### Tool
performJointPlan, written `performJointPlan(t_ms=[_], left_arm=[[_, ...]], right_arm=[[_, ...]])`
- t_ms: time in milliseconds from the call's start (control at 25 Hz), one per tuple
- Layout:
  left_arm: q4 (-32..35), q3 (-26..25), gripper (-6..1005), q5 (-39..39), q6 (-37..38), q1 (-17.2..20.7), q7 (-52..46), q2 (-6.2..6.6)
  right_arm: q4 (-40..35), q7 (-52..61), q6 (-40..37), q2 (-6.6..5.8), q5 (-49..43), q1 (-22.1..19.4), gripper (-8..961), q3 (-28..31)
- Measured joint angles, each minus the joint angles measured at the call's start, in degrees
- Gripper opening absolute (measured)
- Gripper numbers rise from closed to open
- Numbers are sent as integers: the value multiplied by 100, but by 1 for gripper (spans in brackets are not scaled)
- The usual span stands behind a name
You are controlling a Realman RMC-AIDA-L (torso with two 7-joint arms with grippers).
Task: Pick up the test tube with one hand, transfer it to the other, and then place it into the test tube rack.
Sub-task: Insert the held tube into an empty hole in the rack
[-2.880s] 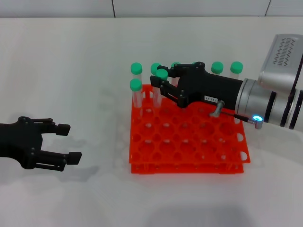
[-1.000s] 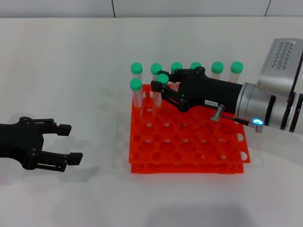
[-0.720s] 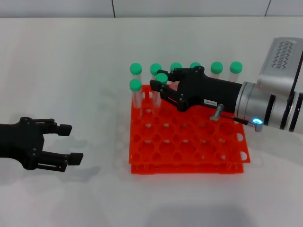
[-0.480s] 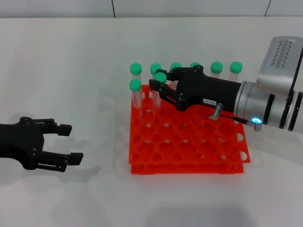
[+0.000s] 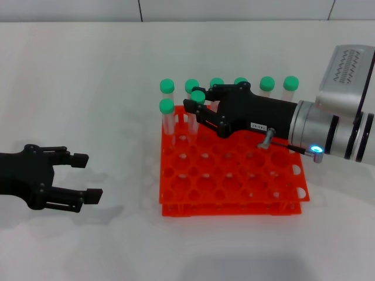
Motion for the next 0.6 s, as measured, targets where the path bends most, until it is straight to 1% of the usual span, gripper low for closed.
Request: performJointPlan(t_ms=[600], left_arm=[[0,0,880,0,0,2,2,0]], right_arm=[[-29,19,-15,0,-20,5,349,-74]])
